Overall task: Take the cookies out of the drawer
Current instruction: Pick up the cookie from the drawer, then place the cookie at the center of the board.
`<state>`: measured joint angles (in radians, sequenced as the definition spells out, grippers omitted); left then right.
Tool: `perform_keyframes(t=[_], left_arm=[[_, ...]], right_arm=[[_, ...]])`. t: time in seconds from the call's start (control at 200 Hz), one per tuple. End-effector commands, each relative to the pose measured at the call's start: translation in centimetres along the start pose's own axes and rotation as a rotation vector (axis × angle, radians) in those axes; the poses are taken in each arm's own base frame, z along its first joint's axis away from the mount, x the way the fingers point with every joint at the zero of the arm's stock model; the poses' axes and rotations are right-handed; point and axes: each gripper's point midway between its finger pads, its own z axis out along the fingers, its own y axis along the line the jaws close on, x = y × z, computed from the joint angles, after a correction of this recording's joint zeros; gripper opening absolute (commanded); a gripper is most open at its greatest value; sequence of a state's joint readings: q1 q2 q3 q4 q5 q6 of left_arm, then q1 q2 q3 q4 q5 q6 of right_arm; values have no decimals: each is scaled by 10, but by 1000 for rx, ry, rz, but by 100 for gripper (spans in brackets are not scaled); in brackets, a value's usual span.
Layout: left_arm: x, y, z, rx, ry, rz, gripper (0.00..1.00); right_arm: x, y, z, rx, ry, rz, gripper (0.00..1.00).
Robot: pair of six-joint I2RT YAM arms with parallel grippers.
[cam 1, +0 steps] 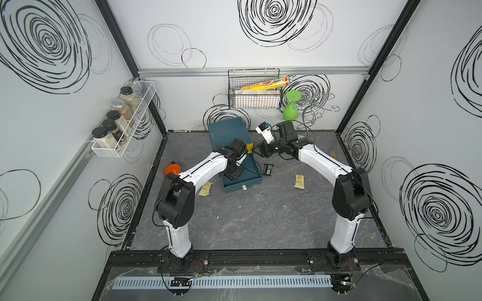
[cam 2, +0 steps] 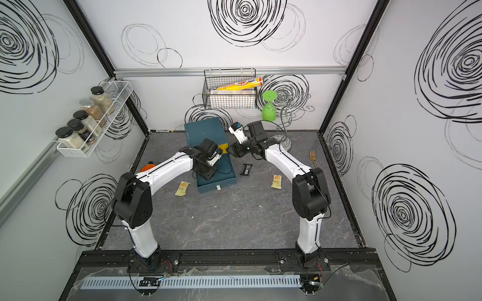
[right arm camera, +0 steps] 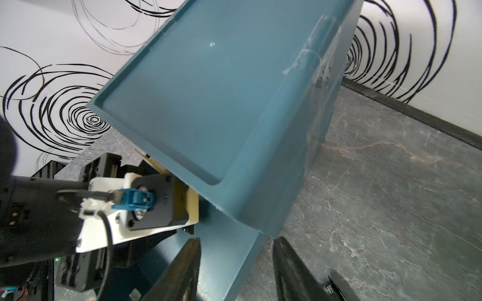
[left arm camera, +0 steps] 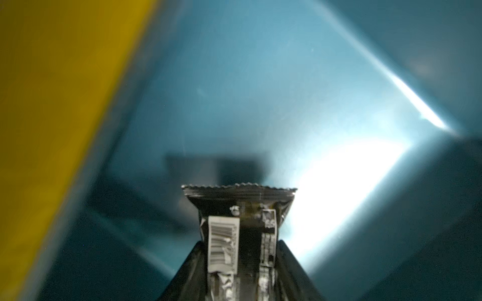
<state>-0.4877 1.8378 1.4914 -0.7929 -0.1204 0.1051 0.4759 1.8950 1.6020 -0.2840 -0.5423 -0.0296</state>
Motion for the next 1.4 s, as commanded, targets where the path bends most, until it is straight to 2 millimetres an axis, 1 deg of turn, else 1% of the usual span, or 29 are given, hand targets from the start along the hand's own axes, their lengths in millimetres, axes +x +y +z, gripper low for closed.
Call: perform_keyframes(t=[0.0,0.22,0.37,0.431,0.541,0.566,0.651,0.716,0.761,0.786,0.791,0.801,0.821,0.871,0.906,0.946,1.001,1.046,1.076,1.136,1.212,1.257,1.327,1.397], left_arm=[[-21,6,-38,11,-102,-9,44],[-34,6,-77,34,-192,-17,44],[-40,9,-112,43,-260,-41,44],[-37,16,-127,38,-283,-70,44],[-23,41,-152,6,-329,-166,46],[-19,47,-156,-1,-339,-190,48],[-4,68,-166,-31,-362,-266,49],[11,86,-163,-52,-350,-325,49],[24,101,-156,-78,-325,-375,49],[29,104,-151,-81,-309,-392,49],[30,106,-150,-82,-306,-395,49],[33,110,-147,-88,-300,-408,49],[38,114,-143,-93,-291,-424,49],[46,121,-129,-86,-262,-455,49],[48,120,-117,-69,-244,-461,50],[51,125,-103,-81,-223,-471,50],[56,135,-82,-112,-186,-495,51],[64,146,-61,-136,-139,-523,51],[68,152,-51,-153,-107,-542,50],[70,162,-34,-171,-87,-556,50],[66,175,-21,-186,-100,-584,50],[62,186,-16,-207,-119,-606,49],[57,202,-12,-218,-127,-636,48],[52,208,-12,-207,-142,-646,50]], right_arm=[[-14,7,-9,0,-34,-7,50],[-24,12,-14,-11,-70,-8,50],[-27,14,-17,-12,-78,-3,50],[-29,15,-20,-9,-86,-5,52],[-35,18,-30,2,-111,-12,54],[-38,18,-33,2,-122,-15,54],[-45,23,-40,-4,-143,-17,54],[-49,25,-45,-5,-155,-19,54],[-51,28,-49,-8,-160,-21,54],[-53,29,-52,-8,-164,-25,54],[-53,29,-52,-8,-164,-25,54],[-45,28,-49,-8,-148,-16,54],[-43,28,-50,-5,-144,-15,54],[-41,29,-54,2,-145,-16,54],[-40,30,-57,7,-145,-18,54],[-37,31,-59,14,-143,-16,54],[-34,31,-63,24,-142,-9,54],[-29,32,-66,27,-135,-3,54],[-25,33,-67,34,-130,1,54],[-18,31,-73,63,-129,13,55],[-6,32,-78,77,-129,34,55],[-1,38,-81,52,-134,35,55],[8,42,-84,43,-138,43,55],[16,43,-86,45,-124,39,56]])
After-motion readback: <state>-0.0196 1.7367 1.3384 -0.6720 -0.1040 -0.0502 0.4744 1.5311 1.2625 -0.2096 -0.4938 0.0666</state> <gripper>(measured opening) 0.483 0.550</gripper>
